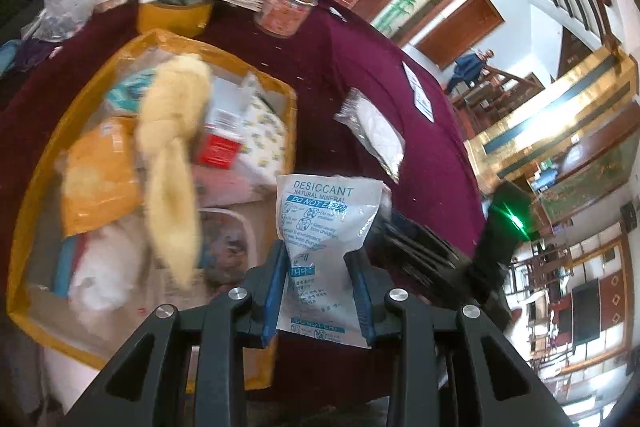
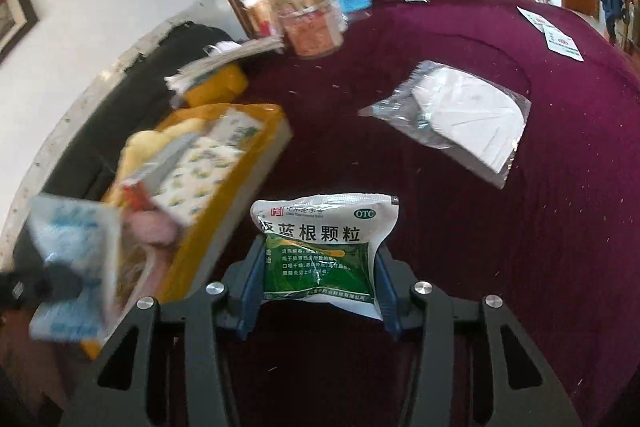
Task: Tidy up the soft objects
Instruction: 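Carry desiccant and green granule packets over the tray with both grippers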
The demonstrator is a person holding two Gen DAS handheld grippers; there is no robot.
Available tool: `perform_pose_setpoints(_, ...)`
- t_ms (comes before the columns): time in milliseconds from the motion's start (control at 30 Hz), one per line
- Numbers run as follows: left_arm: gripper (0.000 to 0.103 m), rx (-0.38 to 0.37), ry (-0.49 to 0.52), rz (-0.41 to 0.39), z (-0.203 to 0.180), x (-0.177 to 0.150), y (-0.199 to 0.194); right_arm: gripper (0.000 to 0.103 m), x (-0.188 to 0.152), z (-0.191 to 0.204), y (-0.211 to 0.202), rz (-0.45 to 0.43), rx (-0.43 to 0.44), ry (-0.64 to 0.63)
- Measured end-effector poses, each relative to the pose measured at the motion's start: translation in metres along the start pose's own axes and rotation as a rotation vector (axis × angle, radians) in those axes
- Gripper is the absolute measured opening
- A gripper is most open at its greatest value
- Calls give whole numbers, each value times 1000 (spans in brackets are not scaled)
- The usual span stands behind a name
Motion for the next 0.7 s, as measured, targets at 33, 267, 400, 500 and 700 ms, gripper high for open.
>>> perform_pose_setpoints(33, 32, 10, -9, -8, 6, 2, -5, 48, -3, 5, -6, -12, 13, 1)
perform_pose_setpoints(267, 32, 92, -38, -71, 41, 21, -38, 49, -7, 46, -33, -62, 143, -9)
perform_pose_setpoints(400, 32, 125, -23, -58, 54, 21, -44, 49, -6, 80, -40, -66, 200, -56)
perform_pose_setpoints(500, 32, 135, -10, -36, 59, 16, -41, 49, -9, 103, -41, -60, 229, -100)
perform_pose_setpoints(700, 33, 177, -3, -18, 70, 15, -39, 49, -22, 133, -33, -22, 273, -157)
Point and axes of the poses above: each gripper's, at about its wrist camera, not at the fingertips, and y roughly the way its jaws point, z to its left, x to its top, the point moved 2 cm from there along y, roughly the way its jaws point, and after that the axes turned 13 degrees about -z, right-handed, at the moved point
